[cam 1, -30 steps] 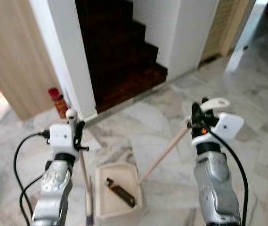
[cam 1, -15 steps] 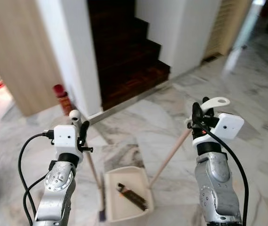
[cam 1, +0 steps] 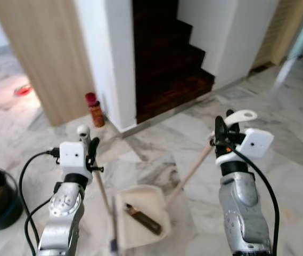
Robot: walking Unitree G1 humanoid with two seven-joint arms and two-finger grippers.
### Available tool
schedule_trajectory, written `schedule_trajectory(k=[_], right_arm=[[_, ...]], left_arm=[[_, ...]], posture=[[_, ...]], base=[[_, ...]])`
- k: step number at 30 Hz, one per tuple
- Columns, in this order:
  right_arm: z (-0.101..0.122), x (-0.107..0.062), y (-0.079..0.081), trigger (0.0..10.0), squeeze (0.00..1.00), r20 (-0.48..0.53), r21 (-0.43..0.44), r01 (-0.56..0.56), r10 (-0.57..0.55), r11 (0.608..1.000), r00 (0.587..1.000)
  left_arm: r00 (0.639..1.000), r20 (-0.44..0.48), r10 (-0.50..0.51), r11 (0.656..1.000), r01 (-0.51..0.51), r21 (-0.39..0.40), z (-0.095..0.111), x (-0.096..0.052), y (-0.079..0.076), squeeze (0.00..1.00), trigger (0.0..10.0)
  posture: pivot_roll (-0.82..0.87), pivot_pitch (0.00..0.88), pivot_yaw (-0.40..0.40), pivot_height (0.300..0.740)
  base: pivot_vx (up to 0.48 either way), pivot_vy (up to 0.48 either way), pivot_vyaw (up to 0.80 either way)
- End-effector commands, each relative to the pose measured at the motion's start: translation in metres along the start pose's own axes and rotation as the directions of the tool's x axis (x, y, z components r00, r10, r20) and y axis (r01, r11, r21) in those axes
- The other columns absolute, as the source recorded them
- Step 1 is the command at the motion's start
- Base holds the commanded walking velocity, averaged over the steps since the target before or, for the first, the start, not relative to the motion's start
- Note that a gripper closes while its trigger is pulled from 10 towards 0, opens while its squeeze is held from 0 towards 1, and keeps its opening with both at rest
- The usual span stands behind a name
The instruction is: Sweep floor
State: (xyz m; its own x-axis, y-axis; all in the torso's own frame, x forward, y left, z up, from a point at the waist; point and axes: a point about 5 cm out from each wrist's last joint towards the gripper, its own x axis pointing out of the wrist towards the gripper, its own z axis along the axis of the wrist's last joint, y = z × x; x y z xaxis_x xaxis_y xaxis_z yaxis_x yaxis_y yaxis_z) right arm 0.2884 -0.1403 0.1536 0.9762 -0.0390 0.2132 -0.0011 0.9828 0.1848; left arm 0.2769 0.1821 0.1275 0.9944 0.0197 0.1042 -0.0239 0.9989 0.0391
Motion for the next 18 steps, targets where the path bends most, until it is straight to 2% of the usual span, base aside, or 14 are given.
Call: schedule_trajectory(k=[1, 3, 18], right_arm=[[0.0138, 0.003, 0.0038, 10.0, 0.0, 0.067, 0.044, -0.012, 0.009, 0.999, 0.998], [0.0139, 0.0032, 0.0038, 10.0, 0.0, 0.068, 0.048, -0.012, 0.009, 0.999, 0.998], [0.0106, 0.0034, 0.0039, 10.0, 0.0, 0.054, 0.074, -0.001, -0.003, 0.997, 0.999]], left_arm=[[0.998, 0.058, -0.004, 1.0, 0.002, 0.03, 0.0135, 0.0026, 0.0, 0.0, 10.0], [0.998, 0.059, -0.003, 1.0, 0.001, 0.03, 0.014, 0.0029, 0.0001, 0.0, 10.0], [0.998, 0.063, -0.001, 1.0, -0.001, 0.031, 0.0165, 0.003, 0.0011, 0.0, 10.0]], posture=[[0.03, 0.0, -0.001, 0.74], [0.03, 0.0, -0.001, 0.74], [0.05, 0.0, 0.001, 0.74]], base=[[0.0, 0.255, 0.8], [0.0, 0.255, 0.8], [0.0, 0.258, 0.0]])
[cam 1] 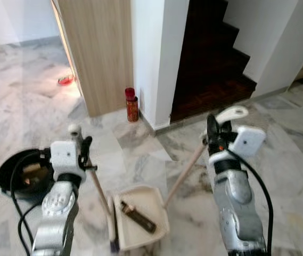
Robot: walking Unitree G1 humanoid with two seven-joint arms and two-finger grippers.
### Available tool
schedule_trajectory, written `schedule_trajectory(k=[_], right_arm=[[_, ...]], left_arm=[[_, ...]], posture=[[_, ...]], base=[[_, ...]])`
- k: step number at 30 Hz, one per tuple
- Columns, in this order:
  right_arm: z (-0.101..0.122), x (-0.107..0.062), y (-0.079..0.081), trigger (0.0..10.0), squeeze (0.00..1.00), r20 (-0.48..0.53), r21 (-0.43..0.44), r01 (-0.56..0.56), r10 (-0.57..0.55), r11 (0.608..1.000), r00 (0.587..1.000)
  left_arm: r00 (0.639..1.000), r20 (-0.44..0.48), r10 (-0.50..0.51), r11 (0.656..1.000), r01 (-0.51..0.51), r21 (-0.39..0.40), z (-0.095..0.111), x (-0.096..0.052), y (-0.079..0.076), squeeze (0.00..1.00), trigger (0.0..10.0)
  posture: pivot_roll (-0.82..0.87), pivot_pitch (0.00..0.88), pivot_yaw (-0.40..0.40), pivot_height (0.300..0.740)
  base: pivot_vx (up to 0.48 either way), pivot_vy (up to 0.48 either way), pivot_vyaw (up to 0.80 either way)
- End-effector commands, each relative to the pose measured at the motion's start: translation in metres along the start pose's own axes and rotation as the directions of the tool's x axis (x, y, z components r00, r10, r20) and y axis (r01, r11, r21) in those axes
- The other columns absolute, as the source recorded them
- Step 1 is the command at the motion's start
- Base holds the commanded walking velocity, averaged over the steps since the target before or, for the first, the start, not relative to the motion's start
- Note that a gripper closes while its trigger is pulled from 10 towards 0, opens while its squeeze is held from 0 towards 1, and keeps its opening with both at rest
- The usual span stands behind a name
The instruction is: Sweep floor
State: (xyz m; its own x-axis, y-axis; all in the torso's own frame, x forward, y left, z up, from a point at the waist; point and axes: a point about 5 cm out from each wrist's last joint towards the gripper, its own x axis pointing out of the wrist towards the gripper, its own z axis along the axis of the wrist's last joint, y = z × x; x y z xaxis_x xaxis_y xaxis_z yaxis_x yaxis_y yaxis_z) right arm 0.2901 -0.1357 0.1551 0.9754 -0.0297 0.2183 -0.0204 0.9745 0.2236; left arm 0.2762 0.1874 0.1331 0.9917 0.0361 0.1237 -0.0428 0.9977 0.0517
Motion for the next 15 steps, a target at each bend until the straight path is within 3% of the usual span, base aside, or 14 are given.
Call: schedule_trajectory(k=[1, 15], right_arm=[[0.0102, 0.0018, -0.0003, 10.0, 0.0, 0.05, 0.031, 0.009, -0.011, 0.999, 0.999], [0.0095, 0.002, 0.0014, 10.0, 0.0, 0.046, 0.037, 0.003, -0.004, 0.999, 0.999]], left_arm=[[0.999, 0.044, -0.018, 1.0, 0.017, 0.017, 0.0112, 0.0031, -0.0043, 0.0, 10.0], [0.999, 0.042, -0.024, 1.0, 0.023, 0.014, 0.012, 0.002, -0.0052, 0.0, 10.0]], posture=[[0.05, 0.0, 0.002, 0.74], [0.05, 0.0, 0.004, 0.74]], base=[[0.0, 0.255, 0.0], [0.0, 0.255, 0.0]])
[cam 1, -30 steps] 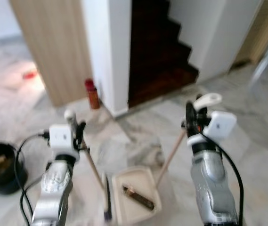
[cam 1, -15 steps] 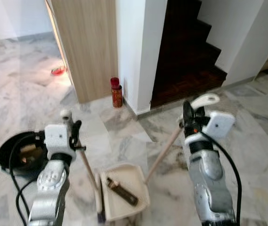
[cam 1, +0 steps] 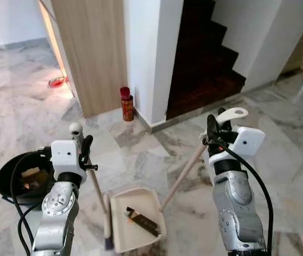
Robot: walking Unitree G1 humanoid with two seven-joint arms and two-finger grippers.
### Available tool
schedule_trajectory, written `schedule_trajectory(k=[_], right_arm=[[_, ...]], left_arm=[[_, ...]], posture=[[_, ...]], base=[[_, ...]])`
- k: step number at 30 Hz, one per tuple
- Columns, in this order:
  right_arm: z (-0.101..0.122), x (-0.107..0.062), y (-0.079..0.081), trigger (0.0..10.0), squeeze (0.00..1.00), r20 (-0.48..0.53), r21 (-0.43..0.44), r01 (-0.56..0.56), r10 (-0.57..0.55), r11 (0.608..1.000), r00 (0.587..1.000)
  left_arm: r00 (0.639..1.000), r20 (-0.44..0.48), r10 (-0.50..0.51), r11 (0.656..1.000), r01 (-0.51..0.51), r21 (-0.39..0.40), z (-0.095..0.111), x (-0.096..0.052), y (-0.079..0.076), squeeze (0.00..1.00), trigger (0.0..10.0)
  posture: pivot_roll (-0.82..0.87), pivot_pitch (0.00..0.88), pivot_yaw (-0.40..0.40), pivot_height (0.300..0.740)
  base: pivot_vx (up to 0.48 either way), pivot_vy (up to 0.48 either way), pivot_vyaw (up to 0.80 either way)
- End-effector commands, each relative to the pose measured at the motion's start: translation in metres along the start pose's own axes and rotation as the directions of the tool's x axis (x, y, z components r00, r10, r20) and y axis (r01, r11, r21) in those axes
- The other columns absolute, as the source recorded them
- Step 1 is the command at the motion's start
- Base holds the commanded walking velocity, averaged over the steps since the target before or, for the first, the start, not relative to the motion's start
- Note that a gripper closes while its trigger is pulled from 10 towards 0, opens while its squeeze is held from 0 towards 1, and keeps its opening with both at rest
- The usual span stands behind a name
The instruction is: Sweep floor
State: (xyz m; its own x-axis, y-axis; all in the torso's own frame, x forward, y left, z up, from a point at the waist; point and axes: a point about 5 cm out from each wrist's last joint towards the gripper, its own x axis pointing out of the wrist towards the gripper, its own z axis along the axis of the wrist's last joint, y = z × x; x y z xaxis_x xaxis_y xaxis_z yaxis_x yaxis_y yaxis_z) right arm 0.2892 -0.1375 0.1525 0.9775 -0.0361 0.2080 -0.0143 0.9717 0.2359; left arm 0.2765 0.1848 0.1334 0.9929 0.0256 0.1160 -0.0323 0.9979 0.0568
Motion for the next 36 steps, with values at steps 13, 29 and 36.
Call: schedule_trajectory(k=[13, 29, 36], right_arm=[[0.0111, 0.0017, 0.0033, 10.0, 0.0, 0.049, 0.025, -0.005, 0.003, 1.0, 0.999], [0.0131, 0.0037, 0.0029, 10.0, 0.0, 0.053, 0.012, -0.016, 0.015, 1.0, 0.998], [0.0128, 0.0054, 0.0047, 10.0, 0.0, 0.049, 0.014, -0.026, 0.026, 1.0, 0.998]], left_arm=[[0.999, 0.041, -0.02, 1.0, 0.02, 0.004, 0.01, -0.0003, -0.0047, 0.0, 10.0], [0.999, 0.046, -0.027, 1.0, 0.027, -0.002, 0.0094, -0.0009, -0.0071, 0.0, 10.0], [0.999, 0.048, -0.017, 1.0, 0.016, 0.002, 0.011, 0.0002, -0.0047, 0.0, 10.0]], posture=[[0.04, 0.0, 0.005, 0.74], [0.05, 0.0, -0.002, 0.74], [0.05, 0.0, -0.005, 0.74]], base=[[0.0, 0.3, 0.0], [0.0, 0.321, 0.0], [0.0, 0.321, 0.0]])
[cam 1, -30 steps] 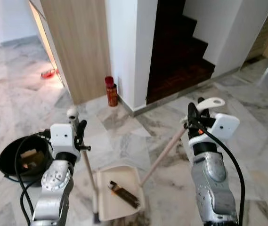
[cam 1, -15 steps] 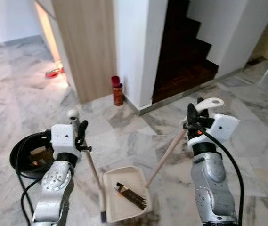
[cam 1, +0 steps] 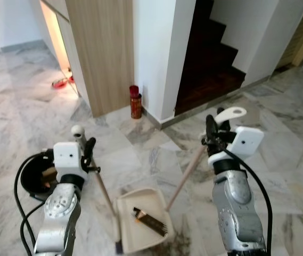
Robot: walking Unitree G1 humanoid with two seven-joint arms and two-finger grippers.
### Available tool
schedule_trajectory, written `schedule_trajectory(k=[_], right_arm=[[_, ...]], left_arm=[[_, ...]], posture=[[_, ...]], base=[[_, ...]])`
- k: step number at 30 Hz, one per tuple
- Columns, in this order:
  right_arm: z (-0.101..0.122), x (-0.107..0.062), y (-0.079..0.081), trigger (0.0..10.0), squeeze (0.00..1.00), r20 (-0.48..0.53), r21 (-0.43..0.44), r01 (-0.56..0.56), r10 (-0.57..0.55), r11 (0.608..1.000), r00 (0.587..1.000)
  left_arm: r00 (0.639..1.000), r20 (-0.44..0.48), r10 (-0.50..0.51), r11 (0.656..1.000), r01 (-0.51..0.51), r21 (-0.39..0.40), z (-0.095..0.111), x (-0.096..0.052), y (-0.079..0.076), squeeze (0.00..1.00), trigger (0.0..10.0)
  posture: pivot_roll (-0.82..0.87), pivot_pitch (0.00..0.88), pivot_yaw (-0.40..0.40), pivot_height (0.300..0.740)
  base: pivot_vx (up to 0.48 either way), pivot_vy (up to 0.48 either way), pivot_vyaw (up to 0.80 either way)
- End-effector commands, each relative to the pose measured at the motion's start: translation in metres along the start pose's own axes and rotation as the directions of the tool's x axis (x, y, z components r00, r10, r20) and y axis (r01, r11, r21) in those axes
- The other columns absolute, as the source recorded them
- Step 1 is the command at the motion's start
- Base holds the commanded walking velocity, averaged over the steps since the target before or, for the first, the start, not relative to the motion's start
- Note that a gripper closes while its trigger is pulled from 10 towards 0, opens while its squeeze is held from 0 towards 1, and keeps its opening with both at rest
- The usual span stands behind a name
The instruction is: Sweep floor
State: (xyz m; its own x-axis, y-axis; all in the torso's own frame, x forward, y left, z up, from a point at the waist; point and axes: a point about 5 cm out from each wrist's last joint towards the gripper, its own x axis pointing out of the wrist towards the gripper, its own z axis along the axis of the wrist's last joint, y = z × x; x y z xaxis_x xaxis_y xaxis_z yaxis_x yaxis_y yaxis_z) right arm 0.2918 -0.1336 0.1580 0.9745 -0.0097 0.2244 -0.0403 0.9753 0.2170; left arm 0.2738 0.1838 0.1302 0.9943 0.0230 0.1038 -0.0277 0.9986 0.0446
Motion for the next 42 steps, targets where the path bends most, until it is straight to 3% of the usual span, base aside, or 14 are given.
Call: schedule_trajectory(k=[1, 42], right_arm=[[0.0088, 0.0016, -0.0008, 10.0, 0.0, 0.037, 0.027, 0.004, -0.005, 1.0, 0.999], [0.0134, 0.0058, -0.0031, 10.0, 0.0, 0.051, 0.03, 0.028, -0.029, 0.999, 0.998]], left_arm=[[0.998, 0.059, -0.013, 1.0, 0.012, 0.015, 0.0138, 0.0029, -0.0036, 0.0, 10.0], [0.999, 0.047, -0.013, 1.0, 0.013, 0.001, 0.0122, 0.002, -0.0067, 0.0, 10.0]], posture=[[0.05, 0.0, -0.006, 0.74], [0.06, 0.0, -0.01, 0.74]], base=[[0.0, 0.319, 0.0], [0.0, 0.322, 0.0]])
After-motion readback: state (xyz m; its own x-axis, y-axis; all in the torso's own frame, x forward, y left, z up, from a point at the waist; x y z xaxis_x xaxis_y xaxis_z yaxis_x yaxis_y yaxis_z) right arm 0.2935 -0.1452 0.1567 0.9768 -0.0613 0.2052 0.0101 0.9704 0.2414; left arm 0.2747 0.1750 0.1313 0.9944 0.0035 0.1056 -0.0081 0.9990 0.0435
